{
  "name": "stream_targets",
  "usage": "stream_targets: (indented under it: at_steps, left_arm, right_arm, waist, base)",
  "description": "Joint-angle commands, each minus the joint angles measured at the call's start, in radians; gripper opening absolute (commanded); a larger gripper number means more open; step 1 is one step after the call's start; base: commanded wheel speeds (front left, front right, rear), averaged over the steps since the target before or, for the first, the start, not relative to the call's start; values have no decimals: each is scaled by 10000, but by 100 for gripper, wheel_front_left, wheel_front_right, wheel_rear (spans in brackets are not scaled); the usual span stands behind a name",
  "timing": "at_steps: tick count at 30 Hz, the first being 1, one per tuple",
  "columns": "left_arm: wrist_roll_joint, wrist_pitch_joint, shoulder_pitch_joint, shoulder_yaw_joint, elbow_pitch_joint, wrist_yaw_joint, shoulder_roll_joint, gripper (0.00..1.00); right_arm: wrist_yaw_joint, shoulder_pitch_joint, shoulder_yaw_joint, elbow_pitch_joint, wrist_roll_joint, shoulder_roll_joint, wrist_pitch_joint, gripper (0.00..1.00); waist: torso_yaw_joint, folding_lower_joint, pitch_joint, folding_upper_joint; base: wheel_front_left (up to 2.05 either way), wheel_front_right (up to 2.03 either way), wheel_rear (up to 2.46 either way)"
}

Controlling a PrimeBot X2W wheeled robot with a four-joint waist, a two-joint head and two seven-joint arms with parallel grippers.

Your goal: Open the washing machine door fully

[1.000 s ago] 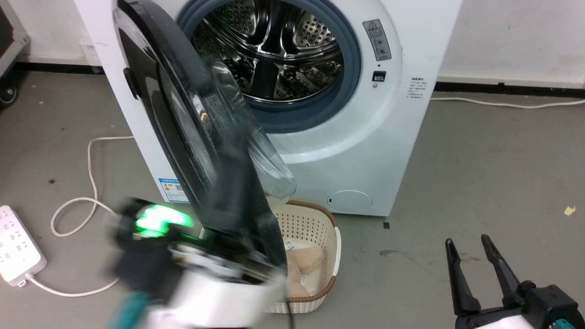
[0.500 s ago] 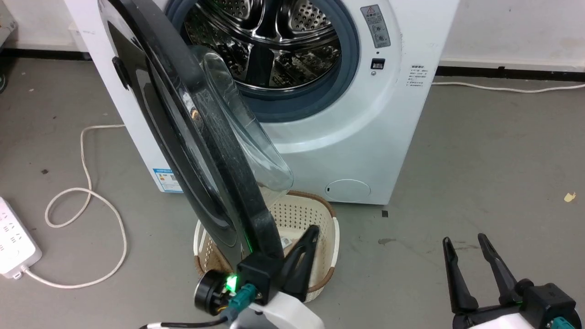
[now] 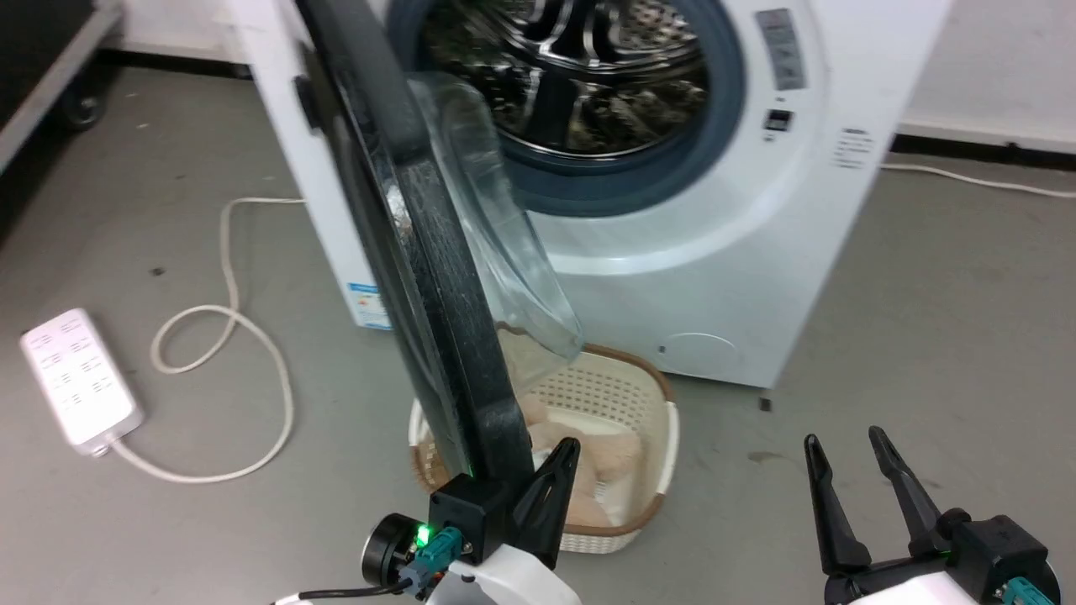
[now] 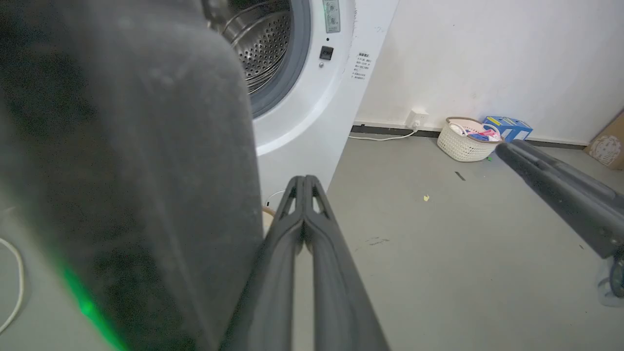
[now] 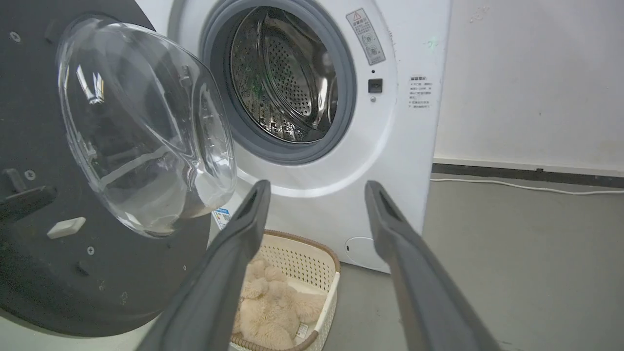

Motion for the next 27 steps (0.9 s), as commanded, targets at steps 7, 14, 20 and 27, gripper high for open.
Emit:
stream_targets:
  at_steps: [7, 14, 20, 27]
  left_arm:
    - [-50, -351, 251, 266, 215, 222, 303, 0]
    - [-258, -507, 482, 1018, -68, 577, 791, 0]
    - [-510, -390, 443, 1881, -371, 793, 1412, 0]
    - [-1241, -366, -241, 3598, -288, 847, 2468, 0]
  right_arm:
    - [-7, 179, 96, -52, -2, 32, 109, 100]
    - [-7, 318, 134, -108, -58, 32, 208, 100]
    - [-7, 152, 326, -284, -172, 32, 353, 100]
    - [-7, -147, 448, -696, -358, -306, 769, 100]
  waist:
    - [1590, 0, -269, 0]
    - [2589, 0, -281, 0]
    - [2821, 0, 125, 0]
    - [2773, 0, 1294, 0]
  base:
    - [0, 0, 0]
    - [0, 0, 0]
    - [0, 0, 0]
    - [0, 0, 0]
